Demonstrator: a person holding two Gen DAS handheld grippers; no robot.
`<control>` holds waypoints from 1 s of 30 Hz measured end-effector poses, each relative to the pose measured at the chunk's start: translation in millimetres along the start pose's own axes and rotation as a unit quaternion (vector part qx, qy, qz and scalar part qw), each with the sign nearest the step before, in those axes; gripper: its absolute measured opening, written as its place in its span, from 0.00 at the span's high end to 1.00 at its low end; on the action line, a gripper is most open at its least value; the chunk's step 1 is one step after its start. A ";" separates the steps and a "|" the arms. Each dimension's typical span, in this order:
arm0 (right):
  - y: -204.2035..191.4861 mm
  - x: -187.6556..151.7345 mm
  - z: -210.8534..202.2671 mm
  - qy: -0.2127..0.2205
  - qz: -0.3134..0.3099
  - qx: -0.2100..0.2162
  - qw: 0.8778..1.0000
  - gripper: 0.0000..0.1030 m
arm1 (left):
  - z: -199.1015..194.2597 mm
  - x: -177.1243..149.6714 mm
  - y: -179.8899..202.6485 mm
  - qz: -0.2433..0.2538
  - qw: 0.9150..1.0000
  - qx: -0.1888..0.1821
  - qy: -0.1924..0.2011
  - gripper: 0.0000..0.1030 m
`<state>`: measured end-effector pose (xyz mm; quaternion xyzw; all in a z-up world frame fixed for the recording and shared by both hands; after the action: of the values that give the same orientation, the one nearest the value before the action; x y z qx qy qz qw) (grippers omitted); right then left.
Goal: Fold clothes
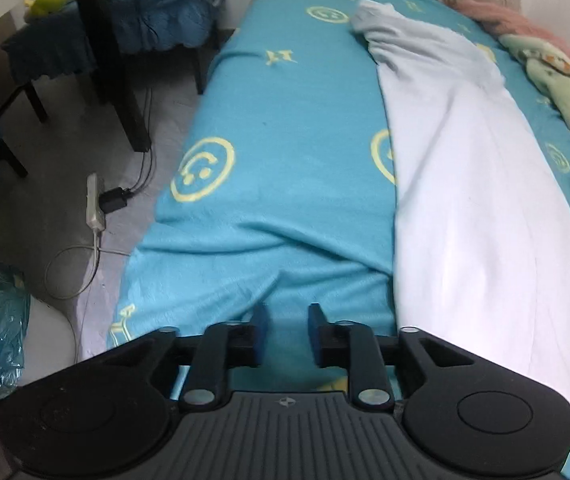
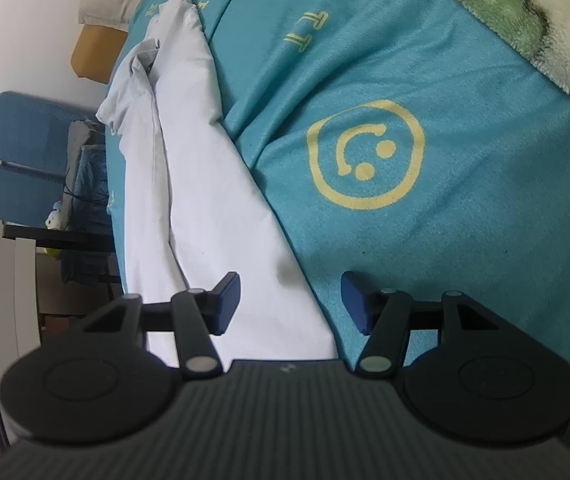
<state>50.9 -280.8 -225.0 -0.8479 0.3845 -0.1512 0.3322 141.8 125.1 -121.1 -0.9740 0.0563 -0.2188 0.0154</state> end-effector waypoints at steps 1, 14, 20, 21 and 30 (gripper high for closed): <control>0.1 -0.2 -0.2 0.000 -0.001 0.000 1.000 0.43 | 0.7 0.4 -1.1 0.003 1.000 0.011 -0.007 0.50; 2.6 2.8 0.2 0.005 0.018 0.006 1.000 0.43 | 29.9 4.9 10.4 0.097 0.995 -0.007 0.016 0.66; 1.2 2.7 0.0 0.009 0.018 0.005 1.000 0.43 | 33.2 3.5 23.7 0.155 0.986 0.053 0.034 0.99; 1.0 2.4 -0.3 0.009 0.017 0.005 1.000 0.43 | 33.3 4.4 24.4 0.161 0.984 0.068 0.038 0.99; 0.5 4.0 -0.7 0.012 0.014 0.007 1.000 0.43 | 64.6 21.2 52.2 0.238 0.947 0.205 0.067 0.99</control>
<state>52.8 -284.3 -224.9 -0.8382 0.3992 -0.1599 0.3355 183.1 71.1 -173.3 -0.8911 0.2418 -0.2803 0.2624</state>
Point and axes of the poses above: each gripper's, at about its wrist camera, not at the fingertips, and z roughly the way its jaws point, y to its right, x to its top, the point moved 5 cm from there along z, roughly the way its jaws point, and after that the axes turned 9 degrees about z, right-handed, at the moved point
